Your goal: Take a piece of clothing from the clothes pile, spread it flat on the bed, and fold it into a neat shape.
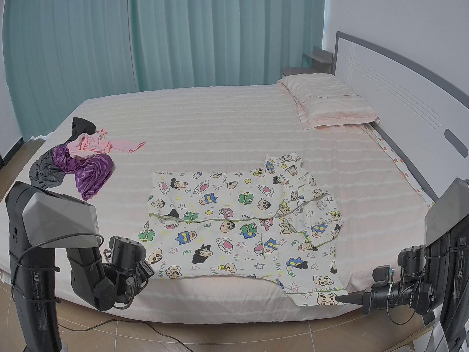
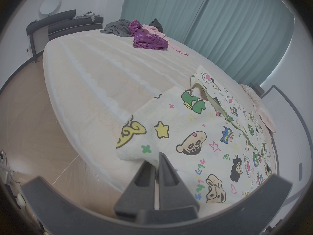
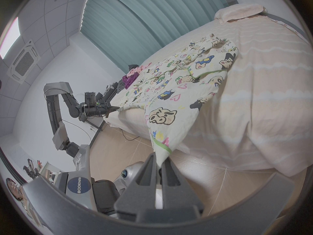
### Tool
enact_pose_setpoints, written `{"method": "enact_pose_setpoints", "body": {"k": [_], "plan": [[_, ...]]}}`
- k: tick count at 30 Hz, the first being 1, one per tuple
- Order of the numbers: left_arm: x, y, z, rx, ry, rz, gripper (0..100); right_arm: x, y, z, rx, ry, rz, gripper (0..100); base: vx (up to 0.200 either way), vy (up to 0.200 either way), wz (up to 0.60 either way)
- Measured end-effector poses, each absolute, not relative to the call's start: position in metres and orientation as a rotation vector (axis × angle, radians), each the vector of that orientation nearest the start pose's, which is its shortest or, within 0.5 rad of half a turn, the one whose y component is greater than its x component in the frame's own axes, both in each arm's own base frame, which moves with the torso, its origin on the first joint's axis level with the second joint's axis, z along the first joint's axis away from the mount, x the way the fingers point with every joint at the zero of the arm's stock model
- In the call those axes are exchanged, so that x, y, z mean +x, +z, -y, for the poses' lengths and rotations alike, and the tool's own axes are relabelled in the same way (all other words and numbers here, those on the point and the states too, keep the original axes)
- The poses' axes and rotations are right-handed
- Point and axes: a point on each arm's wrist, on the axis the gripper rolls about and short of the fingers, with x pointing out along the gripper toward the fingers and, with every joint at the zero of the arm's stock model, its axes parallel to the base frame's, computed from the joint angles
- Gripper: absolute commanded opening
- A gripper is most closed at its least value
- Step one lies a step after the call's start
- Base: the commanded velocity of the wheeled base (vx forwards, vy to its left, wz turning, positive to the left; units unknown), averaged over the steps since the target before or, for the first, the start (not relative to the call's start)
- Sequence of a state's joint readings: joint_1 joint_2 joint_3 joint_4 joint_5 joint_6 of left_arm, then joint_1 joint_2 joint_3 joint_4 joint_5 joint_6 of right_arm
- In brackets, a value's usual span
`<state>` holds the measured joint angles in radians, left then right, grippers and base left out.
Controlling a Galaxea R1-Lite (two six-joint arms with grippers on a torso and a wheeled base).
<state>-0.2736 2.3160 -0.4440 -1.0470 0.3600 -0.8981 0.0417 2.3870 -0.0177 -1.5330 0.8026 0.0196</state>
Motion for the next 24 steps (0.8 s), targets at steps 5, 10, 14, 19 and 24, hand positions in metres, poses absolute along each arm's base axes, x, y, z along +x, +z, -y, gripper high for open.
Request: {"method": "enact_pose_setpoints", "body": {"k": [5,10,14,19,24], "plan": [[0.282,-0.041,0.074,-0.586,0.411,-0.687,0,0.206,-0.044,-0.025,0.329,0.812,-0.832,0,0.0,0.0,0.0],[0.28,-0.04,0.077,-0.574,0.406,-0.703,0,0.206,-0.043,-0.025,0.333,0.839,-0.816,0,0.0,0.0,0.0],[0.283,-0.038,0.079,-0.579,0.396,-0.689,0,0.209,-0.04,-0.025,0.331,0.855,-0.781,0,0.0,0.0,0.0],[0.292,-0.03,0.082,-0.597,0.377,-0.65,0,0.21,-0.039,-0.025,0.333,0.859,-0.767,0,0.0,0.0,0.0],[0.3,-0.022,0.083,-0.592,0.387,-0.665,0,0.211,-0.039,-0.025,0.335,0.859,-0.765,0,0.0,0.0,0.0]]}}
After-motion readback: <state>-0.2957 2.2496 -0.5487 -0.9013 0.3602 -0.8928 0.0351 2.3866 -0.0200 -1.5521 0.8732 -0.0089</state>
